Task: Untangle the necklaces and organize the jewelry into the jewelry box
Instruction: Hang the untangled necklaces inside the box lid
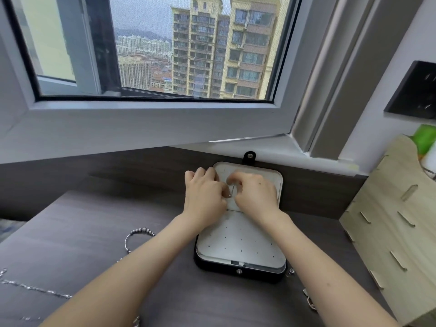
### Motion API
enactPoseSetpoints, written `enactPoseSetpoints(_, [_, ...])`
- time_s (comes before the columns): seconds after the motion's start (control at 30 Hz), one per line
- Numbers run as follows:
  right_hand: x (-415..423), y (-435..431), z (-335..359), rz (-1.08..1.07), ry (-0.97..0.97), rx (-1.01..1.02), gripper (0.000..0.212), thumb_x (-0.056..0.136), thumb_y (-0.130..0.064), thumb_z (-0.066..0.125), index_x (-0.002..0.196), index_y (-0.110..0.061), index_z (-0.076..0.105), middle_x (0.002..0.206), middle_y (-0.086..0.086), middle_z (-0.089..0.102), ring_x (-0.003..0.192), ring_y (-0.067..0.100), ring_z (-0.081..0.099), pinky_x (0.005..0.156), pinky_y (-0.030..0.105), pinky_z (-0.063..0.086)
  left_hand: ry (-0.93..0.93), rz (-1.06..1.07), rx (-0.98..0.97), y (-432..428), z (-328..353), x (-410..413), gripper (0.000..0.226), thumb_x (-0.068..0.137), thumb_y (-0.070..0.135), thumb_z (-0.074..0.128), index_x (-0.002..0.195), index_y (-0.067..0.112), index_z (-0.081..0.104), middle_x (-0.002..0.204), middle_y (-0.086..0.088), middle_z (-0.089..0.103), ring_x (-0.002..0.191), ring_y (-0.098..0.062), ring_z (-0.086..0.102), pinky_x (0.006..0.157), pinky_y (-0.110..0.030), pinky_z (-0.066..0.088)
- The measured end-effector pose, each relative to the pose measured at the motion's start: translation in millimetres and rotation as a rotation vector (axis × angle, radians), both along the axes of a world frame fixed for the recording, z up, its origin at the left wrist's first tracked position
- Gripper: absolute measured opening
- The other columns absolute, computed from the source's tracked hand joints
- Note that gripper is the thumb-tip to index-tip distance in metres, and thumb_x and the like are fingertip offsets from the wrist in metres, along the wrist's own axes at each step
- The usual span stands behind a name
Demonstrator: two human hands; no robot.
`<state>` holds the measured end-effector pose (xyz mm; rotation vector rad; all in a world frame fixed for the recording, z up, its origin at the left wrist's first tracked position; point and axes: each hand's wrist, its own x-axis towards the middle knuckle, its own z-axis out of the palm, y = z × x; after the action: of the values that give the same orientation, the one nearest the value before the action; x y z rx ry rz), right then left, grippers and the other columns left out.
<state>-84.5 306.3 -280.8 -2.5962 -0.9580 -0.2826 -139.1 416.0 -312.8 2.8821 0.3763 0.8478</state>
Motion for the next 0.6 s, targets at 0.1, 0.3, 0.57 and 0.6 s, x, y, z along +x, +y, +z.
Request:
enactPoseSetpoints(0.1, [-3, -2, 1, -0.027, 0.004, -0.143, 0.034, 0.081, -0.008, 0.047, 0.103, -0.027, 0.064, 0.112, 0.000, 0.062, 0.104, 0.024, 0.057, 0.073, 0.028, 0.035, 0.053, -0.023, -0.031, 3, 5, -4, 0.045, 0.079, 0.016, 0.037, 0.100, 0.035, 0.071, 0.105, 0.006, 0.052, 0.097, -0.019, 0.040, 0.081, -0.030, 0.016])
enactPoseSetpoints(0.3, [-12, -16, 2, 0.000, 0.002, -0.005, 0.043, 0.081, -0.005, 0.047, 0.111, -0.030, 0.065, 0.113, -0.004, 0.063, 0.105, 0.019, 0.057, 0.074, 0.028, 0.039, -0.004, -0.038, -0.150, 12, 13, -24, 0.046, 0.072, 0.010, 0.039, 0.099, 0.028, 0.072, 0.101, 0.003, 0.053, 0.096, -0.020, 0.041, 0.071, -0.027, 0.011])
enactPoseSetpoints(0.57, [-112, -19, -12, 0.415, 0.254, 0.046, 0.007, 0.084, -0.025, 0.064, 0.086, -0.029, 0.070, 0.073, -0.016, 0.058, 0.067, -0.001, 0.048, 0.067, 0.025, 0.040, -0.023, 0.025, -0.260, 43, 28, -109, 0.056, 0.053, 0.016, 0.030, 0.086, 0.028, 0.074, 0.095, 0.005, 0.055, 0.096, -0.020, 0.047, 0.074, -0.026, 0.018])
enactPoseSetpoints(0.6, [-129, -18, -15, 0.480, 0.293, -0.001, 0.005, 0.083, -0.028, 0.066, 0.086, -0.028, 0.070, 0.070, -0.017, 0.056, 0.066, -0.003, 0.048, 0.068, 0.022, 0.040, -0.014, 0.034, -0.291, 46, 29, -123, 0.056, 0.052, 0.016, 0.030, 0.085, 0.028, 0.074, 0.093, 0.006, 0.054, 0.095, -0.018, 0.048, 0.076, -0.026, 0.020])
